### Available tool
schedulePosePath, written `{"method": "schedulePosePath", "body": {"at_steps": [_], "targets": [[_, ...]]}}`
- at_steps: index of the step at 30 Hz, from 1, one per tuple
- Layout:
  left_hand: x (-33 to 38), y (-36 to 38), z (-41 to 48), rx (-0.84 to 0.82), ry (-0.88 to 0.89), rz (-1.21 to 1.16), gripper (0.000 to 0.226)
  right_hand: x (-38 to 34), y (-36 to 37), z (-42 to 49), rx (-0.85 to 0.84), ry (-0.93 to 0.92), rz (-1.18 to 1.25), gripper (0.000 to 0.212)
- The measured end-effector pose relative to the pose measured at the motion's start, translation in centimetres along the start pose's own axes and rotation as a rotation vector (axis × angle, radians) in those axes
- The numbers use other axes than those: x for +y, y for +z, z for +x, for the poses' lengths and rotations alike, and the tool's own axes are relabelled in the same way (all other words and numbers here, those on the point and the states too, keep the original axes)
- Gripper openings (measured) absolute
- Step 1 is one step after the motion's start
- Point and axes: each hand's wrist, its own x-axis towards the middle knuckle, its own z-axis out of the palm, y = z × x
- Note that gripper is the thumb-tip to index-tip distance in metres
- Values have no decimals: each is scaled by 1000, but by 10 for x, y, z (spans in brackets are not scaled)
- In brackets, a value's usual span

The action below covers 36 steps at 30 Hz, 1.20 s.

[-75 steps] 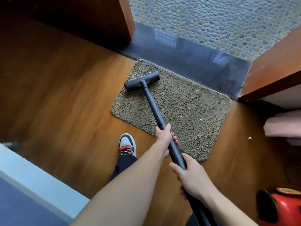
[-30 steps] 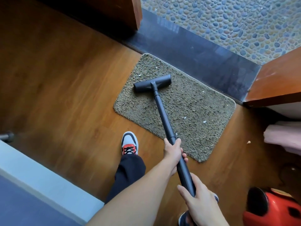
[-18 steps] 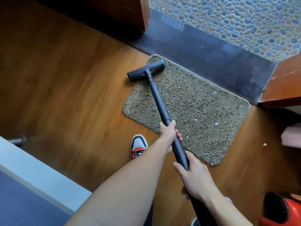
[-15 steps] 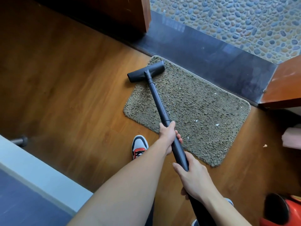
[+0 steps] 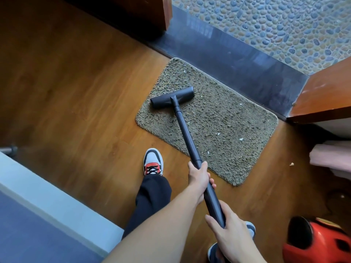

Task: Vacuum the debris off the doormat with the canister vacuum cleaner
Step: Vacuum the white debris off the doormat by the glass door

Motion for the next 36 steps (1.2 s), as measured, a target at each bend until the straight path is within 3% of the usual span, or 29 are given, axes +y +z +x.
{"method": "schedulePosePath", "body": {"at_steps": [6, 11, 17, 24, 29, 36], "targets": [[38, -1, 27, 7, 66, 136, 39, -29, 10, 23, 13, 19, 175, 36], [97, 23, 51, -68, 125, 200, 27, -71, -4, 61, 85, 31, 390, 23], [141, 24, 65, -86, 124, 166, 21, -101, -18, 90, 75, 12, 384, 12], [89, 15, 38, -73, 74, 206, 22, -75, -11, 40, 35, 81, 380, 21], [35, 13, 17, -56, 46, 158, 26, -30, 0, 13, 58, 114, 214, 38], [47, 17, 21, -41, 62, 17, 25, -43, -10, 30, 51, 50, 299, 32]]}}
